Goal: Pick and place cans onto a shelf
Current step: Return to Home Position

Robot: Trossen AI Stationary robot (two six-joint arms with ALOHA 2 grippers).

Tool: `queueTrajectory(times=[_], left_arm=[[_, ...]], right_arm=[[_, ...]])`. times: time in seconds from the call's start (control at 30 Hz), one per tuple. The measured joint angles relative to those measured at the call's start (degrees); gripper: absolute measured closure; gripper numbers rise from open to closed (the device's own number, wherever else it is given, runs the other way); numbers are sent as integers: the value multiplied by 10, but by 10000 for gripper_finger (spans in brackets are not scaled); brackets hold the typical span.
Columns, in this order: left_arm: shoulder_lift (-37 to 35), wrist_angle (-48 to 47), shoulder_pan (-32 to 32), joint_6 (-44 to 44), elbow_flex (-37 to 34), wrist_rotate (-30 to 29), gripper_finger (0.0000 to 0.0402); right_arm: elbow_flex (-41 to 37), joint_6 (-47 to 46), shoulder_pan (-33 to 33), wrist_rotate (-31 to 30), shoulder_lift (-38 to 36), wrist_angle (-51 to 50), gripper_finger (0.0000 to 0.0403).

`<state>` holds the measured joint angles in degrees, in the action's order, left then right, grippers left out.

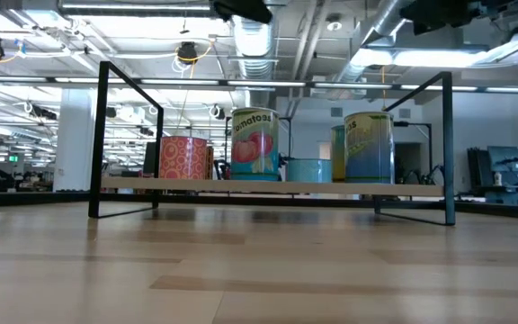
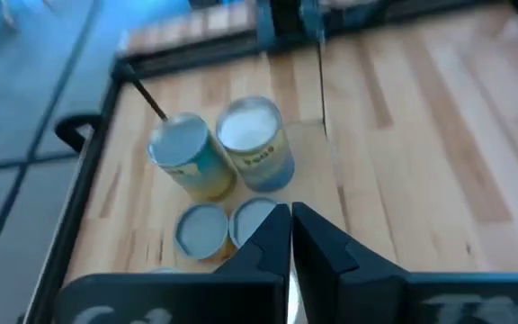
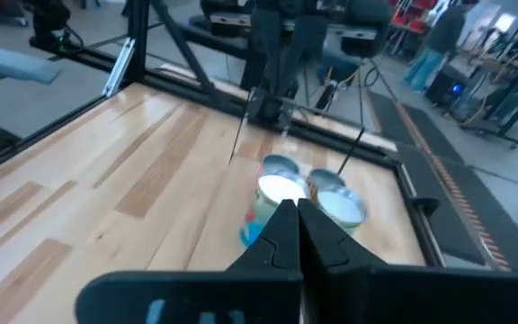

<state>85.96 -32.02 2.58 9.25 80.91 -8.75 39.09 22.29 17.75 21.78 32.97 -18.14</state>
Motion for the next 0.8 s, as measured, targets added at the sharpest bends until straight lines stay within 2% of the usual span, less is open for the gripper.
queueTrajectory(times=[0.2, 0.3, 0.4, 0.6, 0.8], left_arm=[[-184, 186, -1, -12, -225, -1, 397], [-263, 238, -5, -17, -309, 0, 397], [-332, 290, -17, -28, -379, 0, 397], [-433, 327, -53, -33, -467, 9, 401], [-492, 333, -84, -30, -511, 24, 401]], right_arm=[[0, -2, 0, -21, 2, 24, 400], [-2, -8, 0, -24, 8, 44, 400], [-36, -13, 1, -24, 6, 109, 400], [-121, -47, 19, -31, -11, 193, 400], [-167, -74, 41, -40, -72, 197, 400]])
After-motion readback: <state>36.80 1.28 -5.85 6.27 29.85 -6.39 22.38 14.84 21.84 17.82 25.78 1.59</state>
